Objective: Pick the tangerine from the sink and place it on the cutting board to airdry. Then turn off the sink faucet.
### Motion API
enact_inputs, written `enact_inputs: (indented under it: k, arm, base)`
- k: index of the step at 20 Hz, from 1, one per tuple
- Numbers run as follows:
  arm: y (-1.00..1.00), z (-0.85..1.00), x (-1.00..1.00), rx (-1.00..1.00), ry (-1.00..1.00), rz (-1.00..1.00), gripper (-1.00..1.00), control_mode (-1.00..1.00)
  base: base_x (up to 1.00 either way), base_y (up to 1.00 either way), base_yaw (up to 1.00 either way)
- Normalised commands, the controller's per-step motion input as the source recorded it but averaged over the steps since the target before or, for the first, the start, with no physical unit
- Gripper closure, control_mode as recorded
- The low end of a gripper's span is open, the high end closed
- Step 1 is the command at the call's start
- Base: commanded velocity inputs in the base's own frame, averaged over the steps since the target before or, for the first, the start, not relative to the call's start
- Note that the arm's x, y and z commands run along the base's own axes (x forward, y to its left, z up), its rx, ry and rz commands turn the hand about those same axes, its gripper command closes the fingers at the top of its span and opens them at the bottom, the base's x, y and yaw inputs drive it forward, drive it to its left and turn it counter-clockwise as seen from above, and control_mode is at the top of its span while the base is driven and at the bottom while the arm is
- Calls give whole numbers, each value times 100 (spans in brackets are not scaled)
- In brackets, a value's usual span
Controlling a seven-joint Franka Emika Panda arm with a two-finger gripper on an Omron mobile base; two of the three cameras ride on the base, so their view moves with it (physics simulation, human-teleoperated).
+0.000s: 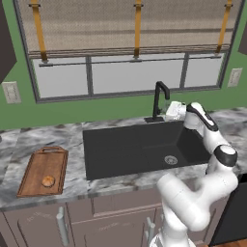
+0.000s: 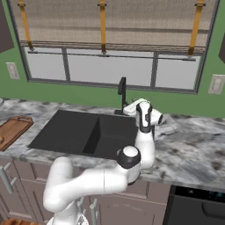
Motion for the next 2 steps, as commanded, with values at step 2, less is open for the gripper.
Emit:
enact_inputs:
  k: [2]
  arm:
    - [78,0,0,-13,-32,40,-100,-100]
  base:
    - [0,0,0]
